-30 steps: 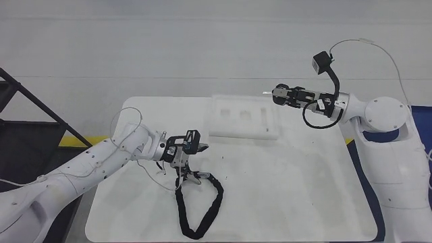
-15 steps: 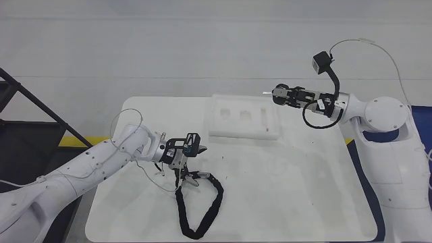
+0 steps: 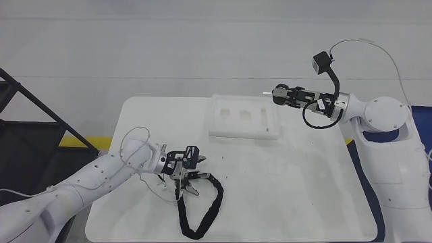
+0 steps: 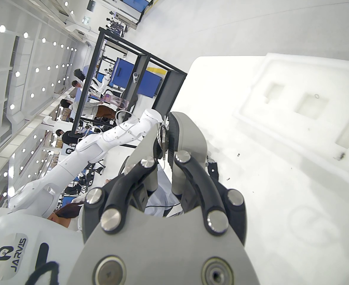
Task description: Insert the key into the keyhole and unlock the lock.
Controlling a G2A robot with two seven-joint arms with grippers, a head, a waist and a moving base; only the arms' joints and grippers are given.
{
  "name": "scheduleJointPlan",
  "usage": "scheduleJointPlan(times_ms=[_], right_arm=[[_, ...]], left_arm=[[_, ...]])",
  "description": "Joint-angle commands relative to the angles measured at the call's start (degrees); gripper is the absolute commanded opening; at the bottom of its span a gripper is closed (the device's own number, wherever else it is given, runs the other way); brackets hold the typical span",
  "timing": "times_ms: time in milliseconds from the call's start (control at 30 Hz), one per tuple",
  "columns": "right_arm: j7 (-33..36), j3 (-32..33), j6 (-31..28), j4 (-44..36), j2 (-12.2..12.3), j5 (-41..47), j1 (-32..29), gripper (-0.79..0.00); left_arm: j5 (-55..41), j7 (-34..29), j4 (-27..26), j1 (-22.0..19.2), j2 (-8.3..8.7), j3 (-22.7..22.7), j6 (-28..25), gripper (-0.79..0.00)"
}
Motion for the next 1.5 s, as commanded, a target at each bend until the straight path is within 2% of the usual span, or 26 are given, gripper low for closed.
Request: scheduleJointPlan(times_ms=[0,333,367,400,567,633,700,800,1033,1100,1133,1200,1467], right_arm=[[0.00,0.00,0.00,0.00,0.00,0.00,0.00,-0.785],[0.00,0.00,0.00,0.00,0.00,0.00,0.00,-0.785],[0.00,0.00,0.00,0.00,0.00,0.00,0.00,-0.785],[0.00,0.00,0.00,0.00,0.00,0.00,0.00,-0.785],[0.00,0.00,0.00,0.00,0.00,0.00,0.00,-0.785],[0.00,0.00,0.00,0.00,0.00,0.00,0.00,-0.785],[0.00,0.00,0.00,0.00,0.00,0.00,0.00,-0.785],[0.00,0.00,0.00,0.00,0.00,0.00,0.00,-0.785],[0.00,0.00,0.00,0.00,0.00,0.00,0.00,-0.785],[0.00,0.00,0.00,0.00,0.00,0.00,0.00,-0.785],[0.00,0.00,0.00,0.00,0.00,0.00,0.00,-0.785],[0.00,0.00,0.00,0.00,0.00,0.00,0.00,-0.785],[0.00,0.00,0.00,0.00,0.00,0.00,0.00,-0.785]], left_arm=[[2.34,2.49,1.07,0.52,-0.35,-0.03,1.04,0.000],[10.89,10.21,4.72,1.42,-1.58,-0.61,3.99,0.000],[11.23,10.84,4.89,1.59,-1.68,-0.71,4.18,-0.132],[11.90,11.15,5.13,1.58,-1.76,-0.78,4.30,-0.175],[13.84,11.80,6.33,1.88,-2.40,-1.20,4.92,-0.231],[14.61,11.93,6.63,1.90,-2.70,-1.34,5.05,-0.329],[15.34,11.84,6.96,1.94,-3.00,-1.45,5.05,-0.394],[16.36,11.55,7.53,2.01,-3.41,-1.59,4.92,-0.440],[17.62,11.63,8.98,2.23,-4.16,-2.31,4.93,-0.456],[17.67,11.60,9.28,2.26,-4.35,-2.62,4.93,-0.496],[17.71,11.49,9.42,2.27,-4.44,-2.76,4.80,-0.625],[17.44,11.26,9.67,2.32,-4.65,-3.10,4.48,-0.785],[13.79,10.01,9.91,2.45,-5.18,-5.45,2.34,-0.785]])
